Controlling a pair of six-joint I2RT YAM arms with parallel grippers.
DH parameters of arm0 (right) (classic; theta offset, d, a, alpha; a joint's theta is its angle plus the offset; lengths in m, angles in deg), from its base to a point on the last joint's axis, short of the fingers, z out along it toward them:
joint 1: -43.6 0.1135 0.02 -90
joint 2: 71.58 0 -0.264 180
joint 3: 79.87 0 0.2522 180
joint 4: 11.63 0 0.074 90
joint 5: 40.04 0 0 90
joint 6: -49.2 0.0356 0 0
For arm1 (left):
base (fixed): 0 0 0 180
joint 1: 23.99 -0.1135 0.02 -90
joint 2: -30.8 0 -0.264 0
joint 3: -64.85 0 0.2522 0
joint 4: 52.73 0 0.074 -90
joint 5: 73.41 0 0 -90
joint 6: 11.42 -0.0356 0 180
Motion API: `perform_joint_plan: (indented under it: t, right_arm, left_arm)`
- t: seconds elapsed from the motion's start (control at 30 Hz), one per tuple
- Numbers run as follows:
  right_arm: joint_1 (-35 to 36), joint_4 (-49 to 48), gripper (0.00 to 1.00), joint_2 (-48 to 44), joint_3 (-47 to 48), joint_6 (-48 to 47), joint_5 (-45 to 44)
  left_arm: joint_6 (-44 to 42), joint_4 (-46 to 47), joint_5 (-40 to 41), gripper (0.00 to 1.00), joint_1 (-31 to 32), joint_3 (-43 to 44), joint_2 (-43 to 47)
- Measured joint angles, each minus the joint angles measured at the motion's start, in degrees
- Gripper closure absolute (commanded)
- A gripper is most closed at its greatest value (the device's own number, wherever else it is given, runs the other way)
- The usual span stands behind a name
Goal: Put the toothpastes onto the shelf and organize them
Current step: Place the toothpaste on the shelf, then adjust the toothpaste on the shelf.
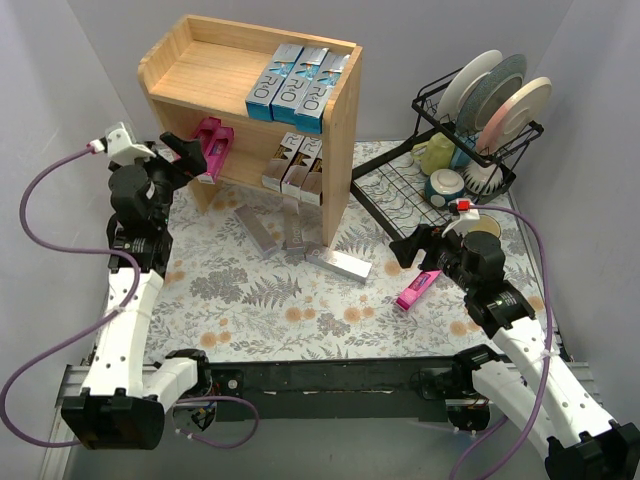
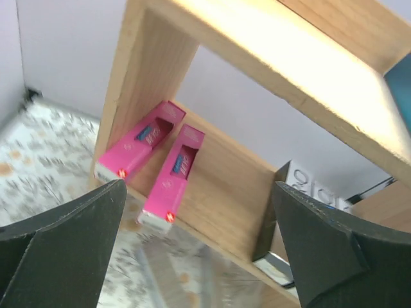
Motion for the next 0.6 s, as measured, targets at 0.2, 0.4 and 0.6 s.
perform_joint_plan:
  t: [0.2,0.4,0.6]
  right_arm:
    - [0.0,0.0,0.10,-0.4,0.0,-1.4,0.0]
    - [0.0,0.0,0.10,-2.3,0.0,-2.1,0.0]
    - [0.0,0.4,0.11,-4.3,0.0,-2.9,0.0]
  left_arm:
    - [14.7,-3.3,2.7,0.02,0.0,-5.7,3.5]
    - [25.9,-4.5,2.4,0.02,-0.8,-11.4,2.7]
    - [34.8,0.6,-0.3,0.03,-5.2,-16.3,2.5]
